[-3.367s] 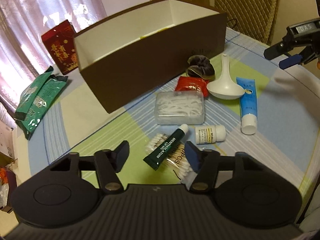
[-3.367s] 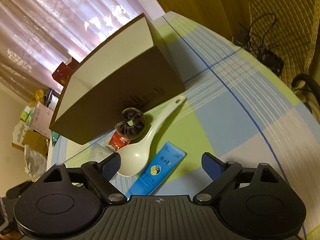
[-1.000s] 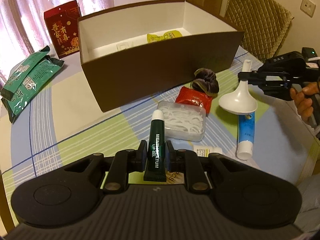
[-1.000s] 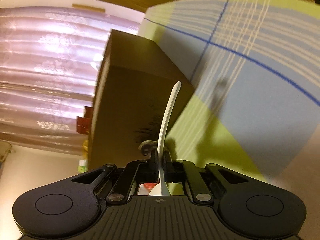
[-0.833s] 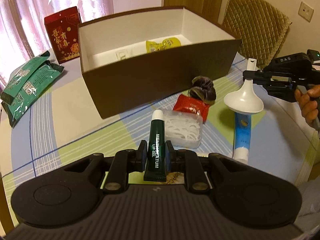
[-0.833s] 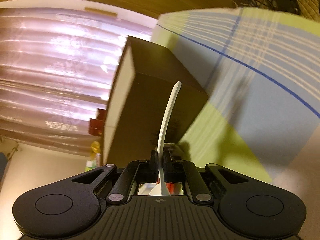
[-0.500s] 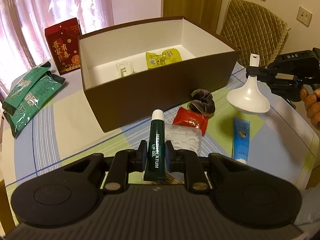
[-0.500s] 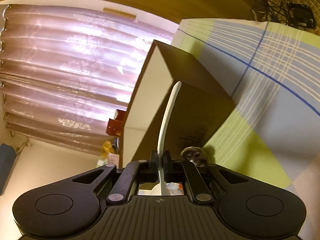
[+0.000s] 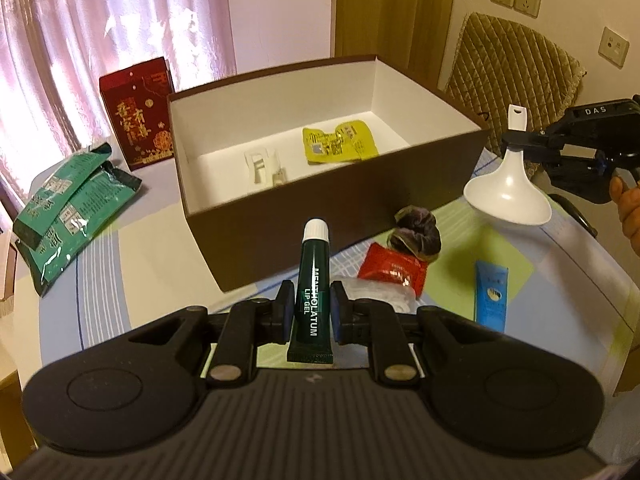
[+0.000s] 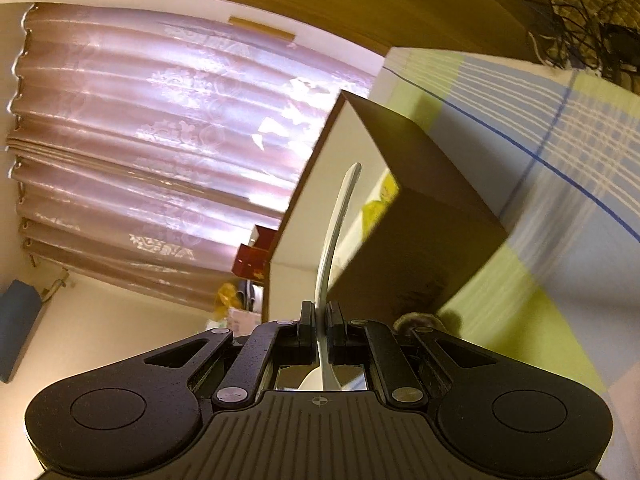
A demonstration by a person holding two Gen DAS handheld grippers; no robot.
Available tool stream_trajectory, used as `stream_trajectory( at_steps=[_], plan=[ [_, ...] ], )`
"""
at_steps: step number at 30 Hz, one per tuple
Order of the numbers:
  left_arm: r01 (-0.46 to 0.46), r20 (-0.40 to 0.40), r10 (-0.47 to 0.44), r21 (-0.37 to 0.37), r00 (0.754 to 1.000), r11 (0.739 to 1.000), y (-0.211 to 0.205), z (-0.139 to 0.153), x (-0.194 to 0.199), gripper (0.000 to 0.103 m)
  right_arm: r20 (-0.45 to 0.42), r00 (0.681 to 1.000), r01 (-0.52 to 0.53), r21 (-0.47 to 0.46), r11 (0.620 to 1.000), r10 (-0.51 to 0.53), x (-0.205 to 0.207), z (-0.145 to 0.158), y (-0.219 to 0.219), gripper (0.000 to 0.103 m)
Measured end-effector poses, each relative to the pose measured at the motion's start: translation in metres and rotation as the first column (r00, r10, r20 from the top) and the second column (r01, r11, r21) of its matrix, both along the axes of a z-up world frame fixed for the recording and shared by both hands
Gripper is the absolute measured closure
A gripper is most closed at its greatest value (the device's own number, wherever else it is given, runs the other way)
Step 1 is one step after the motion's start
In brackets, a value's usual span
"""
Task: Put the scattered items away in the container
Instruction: 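Carry the green tube and white spoon into the box and release them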
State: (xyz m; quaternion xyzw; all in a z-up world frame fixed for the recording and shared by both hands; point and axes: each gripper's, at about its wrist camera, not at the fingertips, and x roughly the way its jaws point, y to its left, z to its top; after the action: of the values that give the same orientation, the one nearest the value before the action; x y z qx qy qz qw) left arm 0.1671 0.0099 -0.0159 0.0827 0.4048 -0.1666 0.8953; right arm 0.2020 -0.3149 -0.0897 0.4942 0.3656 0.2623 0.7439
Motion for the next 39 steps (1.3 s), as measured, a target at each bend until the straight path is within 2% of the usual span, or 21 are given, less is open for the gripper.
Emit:
stream_trajectory(
  at_steps=[14,19,21,25,30,35,39],
  plan=[
    [0.004,0.069,-0.004,-0.001,0.998,1.0,0.001,0.023,0.039,0.088,0.101,0.994,-0.046,-0.01,0.999,0.047,0.065,0.032,0.022,0.095],
    [0.021,0.085,-0.022,0.007,0.996,1.0,-0.003,0.029,0.061,0.088,0.131,0.989,-0.053,-0.067,0.996,0.061,0.096,0.042,0.036,0.095],
    [0.027,0.088,-0.027,0.006,0.996,1.0,-0.004,0.031,0.073,0.088,0.147,0.986,-0.062,-0.122,0.991,0.08,0.108,0.045,0.043,0.095],
    [0.032,0.093,-0.031,-0.001,0.995,1.0,-0.008,0.034,0.098,0.088,0.153,0.98,-0.09,-0.233,0.968,0.128,0.129,0.041,0.06,0.095],
    [0.046,0.073,-0.045,-0.012,0.996,0.999,-0.017,0.027,0.127,0.088,0.102,0.979,-0.129,-0.345,0.93,0.174,0.149,0.022,0.077,0.095],
    [0.055,0.006,-0.055,-0.023,0.998,0.998,-0.03,0.007,0.156,0.088,0.058,0.968,-0.191,-0.459,0.868,0.243,0.161,0.01,0.099,0.095],
    [0.056,-0.062,-0.058,-0.033,0.996,0.998,-0.041,-0.012,0.177,0.088,0.022,0.951,-0.245,-0.551,0.798,0.308,0.166,0.004,0.118,0.095]
  ],
)
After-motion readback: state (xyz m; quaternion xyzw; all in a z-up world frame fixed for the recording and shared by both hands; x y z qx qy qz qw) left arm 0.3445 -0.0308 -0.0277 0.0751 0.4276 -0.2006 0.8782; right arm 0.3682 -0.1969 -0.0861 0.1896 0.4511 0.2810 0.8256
